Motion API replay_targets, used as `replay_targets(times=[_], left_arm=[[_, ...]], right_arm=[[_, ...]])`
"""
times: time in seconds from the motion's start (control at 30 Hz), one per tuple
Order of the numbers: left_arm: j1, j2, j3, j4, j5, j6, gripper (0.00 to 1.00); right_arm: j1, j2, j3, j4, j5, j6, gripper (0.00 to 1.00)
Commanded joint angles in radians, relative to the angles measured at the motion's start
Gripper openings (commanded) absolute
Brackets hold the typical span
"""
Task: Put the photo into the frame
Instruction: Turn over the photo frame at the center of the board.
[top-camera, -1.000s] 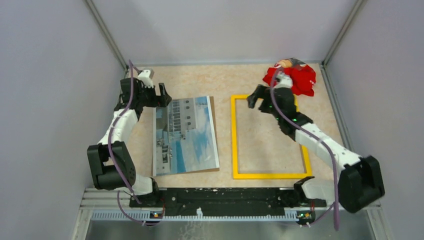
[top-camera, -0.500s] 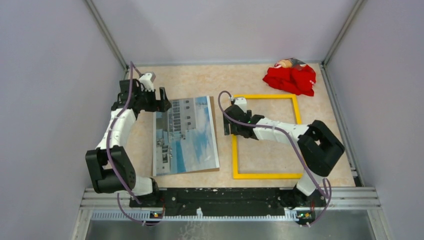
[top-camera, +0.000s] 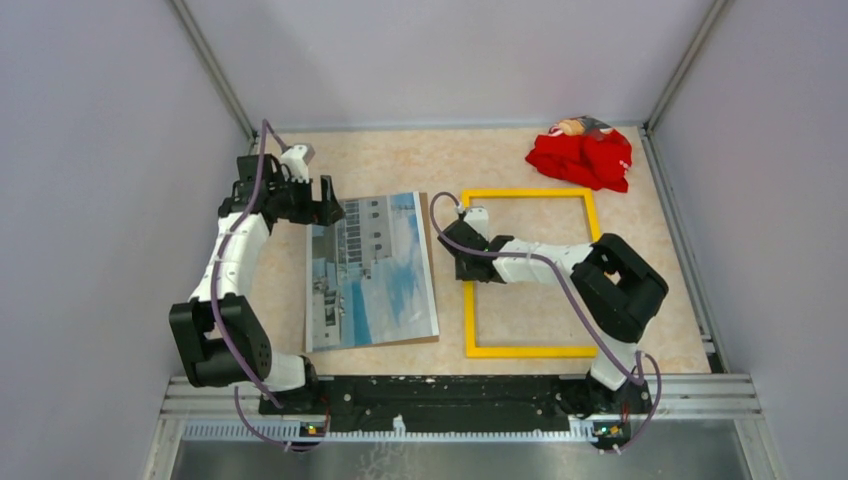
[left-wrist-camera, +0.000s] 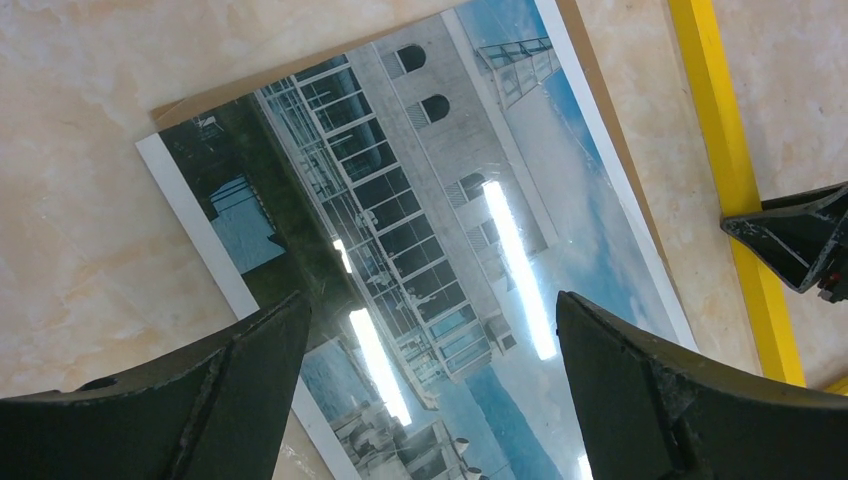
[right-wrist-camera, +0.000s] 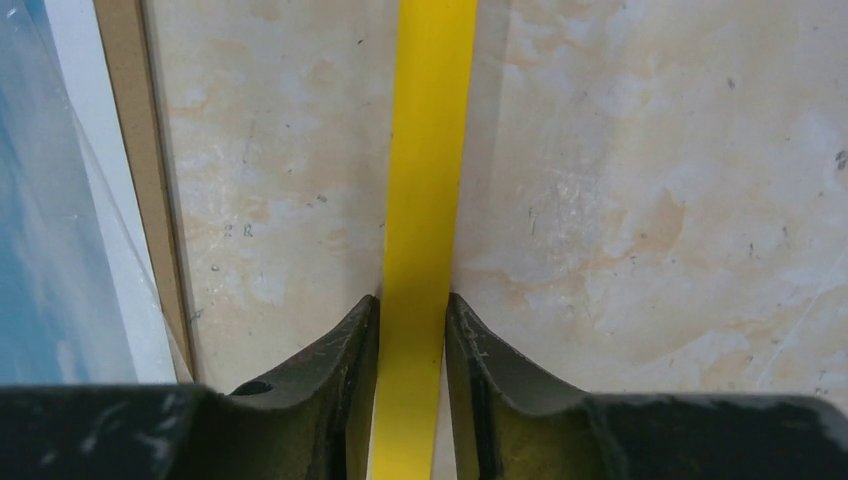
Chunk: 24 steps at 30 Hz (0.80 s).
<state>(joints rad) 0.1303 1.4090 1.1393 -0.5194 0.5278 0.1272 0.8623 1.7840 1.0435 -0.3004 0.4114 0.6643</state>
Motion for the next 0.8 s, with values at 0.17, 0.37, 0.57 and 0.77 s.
replay_targets(times=[0.17,0.37,0.57,0.77], left_arm=[[-0.010,-0.011,0.063,-0.068,0.062,0.029,0.99],[-0.055,-0.006,0.039,-0.056,0.074,0.019,0.99],[-0.061,-0.019,0.037,-0.056,0.121,0.008,0.99],[-0.065,-0.027,0.031,-0.064,0.161,-0.008,0.99]], right_arm=[[0.012,-0.016,0.114,-0.080,-0.053,0.070,0.01],[0.013,-0.132,0.306,-0.153,-0.171,0.109,0.00],[0.015,-0.184,0.437,-0.144,-0.325,0.185,0.00],[0.014,-0.224,0.519,-0.063,-0.470,0.279,0.00]])
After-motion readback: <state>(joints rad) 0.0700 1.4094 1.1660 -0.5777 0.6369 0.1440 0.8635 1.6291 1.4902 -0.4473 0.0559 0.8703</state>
